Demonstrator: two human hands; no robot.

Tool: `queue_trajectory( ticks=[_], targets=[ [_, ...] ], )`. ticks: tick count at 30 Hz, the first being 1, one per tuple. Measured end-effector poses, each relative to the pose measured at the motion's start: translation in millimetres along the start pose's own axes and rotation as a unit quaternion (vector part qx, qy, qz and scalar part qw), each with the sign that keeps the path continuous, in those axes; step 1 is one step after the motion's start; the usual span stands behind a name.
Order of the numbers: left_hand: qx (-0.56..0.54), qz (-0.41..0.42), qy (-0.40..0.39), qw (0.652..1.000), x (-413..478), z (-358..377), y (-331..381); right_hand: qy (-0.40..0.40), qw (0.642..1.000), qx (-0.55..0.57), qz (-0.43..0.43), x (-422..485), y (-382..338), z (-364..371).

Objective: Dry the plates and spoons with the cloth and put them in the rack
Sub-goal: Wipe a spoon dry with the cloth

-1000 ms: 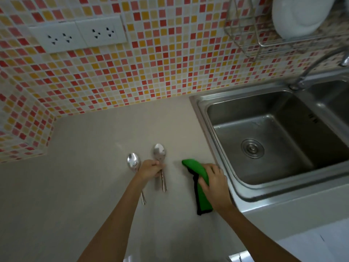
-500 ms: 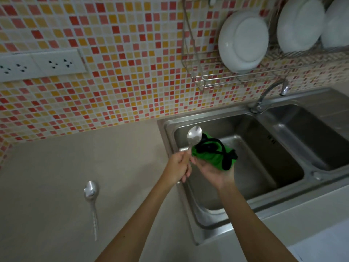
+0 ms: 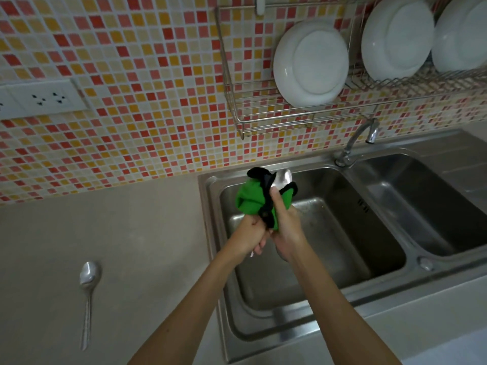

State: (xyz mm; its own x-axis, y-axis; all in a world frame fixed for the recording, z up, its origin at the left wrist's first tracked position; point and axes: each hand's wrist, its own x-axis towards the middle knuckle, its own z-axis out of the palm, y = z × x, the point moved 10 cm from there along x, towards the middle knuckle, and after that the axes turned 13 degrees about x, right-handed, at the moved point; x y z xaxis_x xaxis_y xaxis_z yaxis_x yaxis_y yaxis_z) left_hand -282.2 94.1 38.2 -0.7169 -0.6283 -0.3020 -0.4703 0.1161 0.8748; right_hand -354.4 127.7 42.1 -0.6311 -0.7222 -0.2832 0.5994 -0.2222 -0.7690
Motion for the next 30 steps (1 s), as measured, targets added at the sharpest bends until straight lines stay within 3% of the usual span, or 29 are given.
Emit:
queue_trajectory(
  ticks=[5, 8, 11, 16, 20, 23, 27, 30],
  targets=[
    [-0.122, -0.026, -0.026, 0.992, 2.4, 1.4, 0.8, -0.154, 0.984, 0.056, 0.063, -3.6, -13.9, 15.0],
    [-0.133, 0.000, -0.083, 0.988, -7.4, 18.4, 13.6, -0.126, 0.984, 0.120, 0.037, 13.0, -37.9, 0.8],
    [-0.109, 0.017, -0.110, 0.988, -10.6, 31.3, 23.1, -0.082, 0.994, 0.071, -0.016, 27.9, -54.9, -9.0],
    [-0.014, 0.016, -0.005, 1.000, 9.8, 13.3, 29.1, 0.002, 1.000, 0.017, -0.002, 24.4, -29.1, -9.6],
    [-0.020, 0.011, 0.015, 1.000, 7.7, 4.8, 18.2, -0.097, 0.992, 0.022, 0.081, 13.6, -10.6, 1.1],
    [-0.067, 0.008, -0.026, 0.997, 2.4, 7.2, 17.2, -0.159, 0.983, -0.004, 0.089, 10.4, -19.9, 8.9],
    [-0.073, 0.021, -0.092, 0.993, -10.0, 22.0, 23.1, -0.048, 0.997, 0.055, -0.008, 31.2, -54.0, -7.2],
    [-0.057, 0.030, -0.077, 0.995, -11.8, 24.4, 23.9, 0.034, 0.997, -0.012, -0.074, 35.5, -62.1, -17.1]
  ],
)
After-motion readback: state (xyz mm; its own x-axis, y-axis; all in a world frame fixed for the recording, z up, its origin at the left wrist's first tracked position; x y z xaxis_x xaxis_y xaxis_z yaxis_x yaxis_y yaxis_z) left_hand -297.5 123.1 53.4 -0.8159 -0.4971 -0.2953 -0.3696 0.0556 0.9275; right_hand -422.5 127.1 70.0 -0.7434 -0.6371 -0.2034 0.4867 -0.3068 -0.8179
